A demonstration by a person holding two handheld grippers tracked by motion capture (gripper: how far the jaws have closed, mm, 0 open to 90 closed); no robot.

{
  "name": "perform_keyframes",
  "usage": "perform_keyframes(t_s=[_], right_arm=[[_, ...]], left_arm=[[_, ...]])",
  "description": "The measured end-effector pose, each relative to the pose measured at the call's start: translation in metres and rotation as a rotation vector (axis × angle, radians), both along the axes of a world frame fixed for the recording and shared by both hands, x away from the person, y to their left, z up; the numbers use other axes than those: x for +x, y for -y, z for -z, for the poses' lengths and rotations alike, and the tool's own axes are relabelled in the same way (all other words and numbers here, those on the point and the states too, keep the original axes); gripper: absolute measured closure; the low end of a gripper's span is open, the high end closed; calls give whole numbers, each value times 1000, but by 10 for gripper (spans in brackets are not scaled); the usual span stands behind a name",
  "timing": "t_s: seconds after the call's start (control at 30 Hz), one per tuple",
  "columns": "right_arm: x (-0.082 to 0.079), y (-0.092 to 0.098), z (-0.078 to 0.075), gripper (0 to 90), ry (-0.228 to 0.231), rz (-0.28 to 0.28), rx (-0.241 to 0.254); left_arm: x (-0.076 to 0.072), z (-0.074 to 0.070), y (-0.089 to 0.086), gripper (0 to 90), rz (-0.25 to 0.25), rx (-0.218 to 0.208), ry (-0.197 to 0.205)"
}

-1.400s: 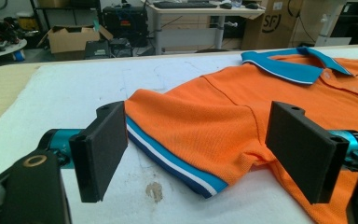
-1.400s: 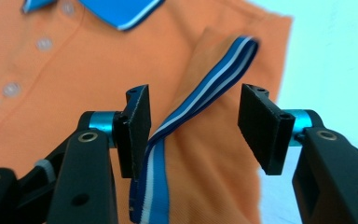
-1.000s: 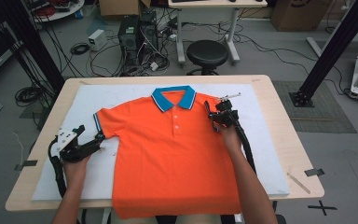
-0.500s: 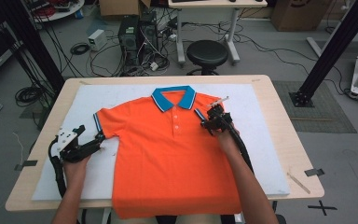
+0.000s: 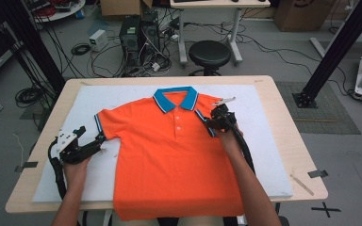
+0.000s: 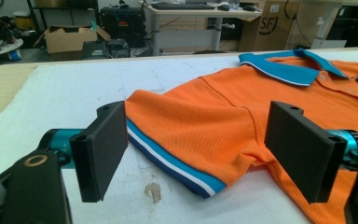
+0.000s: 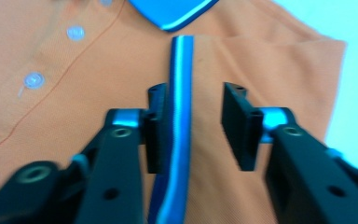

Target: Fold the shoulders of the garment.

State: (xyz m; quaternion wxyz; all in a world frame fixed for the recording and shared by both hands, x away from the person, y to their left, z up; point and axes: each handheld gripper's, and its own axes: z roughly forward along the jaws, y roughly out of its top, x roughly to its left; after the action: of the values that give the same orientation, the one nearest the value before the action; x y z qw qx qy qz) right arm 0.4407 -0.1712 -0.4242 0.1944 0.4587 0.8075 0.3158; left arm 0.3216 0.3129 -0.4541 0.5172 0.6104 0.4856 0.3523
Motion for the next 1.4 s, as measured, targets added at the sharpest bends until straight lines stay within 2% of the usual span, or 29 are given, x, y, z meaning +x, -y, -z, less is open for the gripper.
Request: perform_keyframes(t_s=[0.03,0.1,0.13,0.2,0.23,0.3,0.37,0.53,0.63,0.73,0.83,0.93,1.07,1.23,1.4], right_arm=[[-6,10,-3,539,31,16,20],[-9,14,-4,511,39,17,27],[-13,22,-4,464,51,16,40],[-20,35,-4,391,68,31,47],[-24,41,-3,369,66,38,56],[-36,58,-2,286,95,56,64],[-40,62,-2,268,102,62,63],[-59,85,3,209,139,78,72],[-64,95,9,208,136,80,91],[-64,101,12,209,126,92,108],[-65,102,12,208,128,88,114],[-67,103,10,209,134,85,108],[-72,101,11,208,129,87,99],[-74,99,14,208,87,90,97],[-74,102,16,209,91,91,102]], left_arm=[[0,0,0,214,0,-6,0],[0,0,-1,214,-1,-20,-3],[0,-1,-2,214,-1,-31,-8],[2,-4,-2,213,10,-28,-25],[4,-6,-3,211,14,-27,-22],[7,-11,-4,210,24,-35,-19],[11,-13,-5,209,24,-39,-21],[25,-22,-7,199,38,-43,-61],[35,-26,-6,199,28,-40,-100],[45,-28,-4,199,32,-30,-117],[56,-31,-2,199,16,-14,-184],[63,-31,0,199,-4,9,-221],[74,-28,0,199,-29,27,-287],[83,-22,2,199,-86,73,-347],[90,-10,4,201,-112,91,-414]])
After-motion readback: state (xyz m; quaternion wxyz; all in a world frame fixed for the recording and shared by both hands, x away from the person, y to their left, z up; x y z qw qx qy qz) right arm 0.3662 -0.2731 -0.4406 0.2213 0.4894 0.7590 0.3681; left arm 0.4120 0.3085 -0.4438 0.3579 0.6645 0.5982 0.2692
